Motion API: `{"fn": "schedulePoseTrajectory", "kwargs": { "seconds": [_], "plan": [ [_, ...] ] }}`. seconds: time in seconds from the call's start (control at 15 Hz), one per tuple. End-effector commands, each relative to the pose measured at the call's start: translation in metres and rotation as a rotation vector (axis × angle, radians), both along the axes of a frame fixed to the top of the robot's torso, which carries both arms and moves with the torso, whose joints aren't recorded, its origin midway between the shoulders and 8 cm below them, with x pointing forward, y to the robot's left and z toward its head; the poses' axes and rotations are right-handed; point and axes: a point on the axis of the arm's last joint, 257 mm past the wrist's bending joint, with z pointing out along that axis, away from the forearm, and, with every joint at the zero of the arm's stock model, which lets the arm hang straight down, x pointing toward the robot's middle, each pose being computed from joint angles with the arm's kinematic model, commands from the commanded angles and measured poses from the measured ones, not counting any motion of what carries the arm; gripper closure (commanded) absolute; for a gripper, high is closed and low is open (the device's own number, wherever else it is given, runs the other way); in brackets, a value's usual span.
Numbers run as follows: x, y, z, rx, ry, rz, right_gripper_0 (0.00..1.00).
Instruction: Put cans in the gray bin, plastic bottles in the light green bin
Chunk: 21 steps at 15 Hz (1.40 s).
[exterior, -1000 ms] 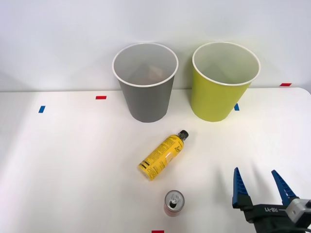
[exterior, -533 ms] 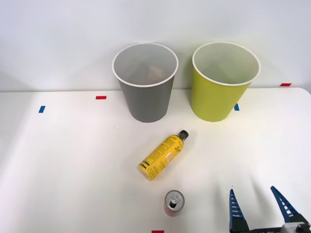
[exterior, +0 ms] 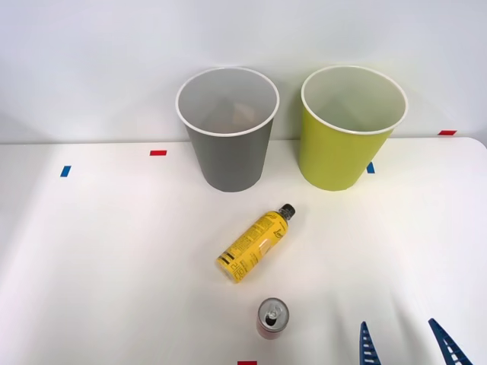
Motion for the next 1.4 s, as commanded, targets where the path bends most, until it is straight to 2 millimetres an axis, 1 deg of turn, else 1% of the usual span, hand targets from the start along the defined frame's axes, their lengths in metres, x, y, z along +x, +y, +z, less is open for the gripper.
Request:
{"fn": "schedulePoseTrajectory", "kwargs": {
  "seconds": [0.07,0.33,1.4],
  "plan": [
    [-0.0121,-0.0007,-0.005,0.017,-0.043,-0.01,0.0],
    [-0.0203,0.002,-0.0087,-0.009,-0.027,-0.012,0.0],
    [-0.0203,0.0007,-0.0087,-0.016,-0.027,-0.014,0.0]
  ]
}}
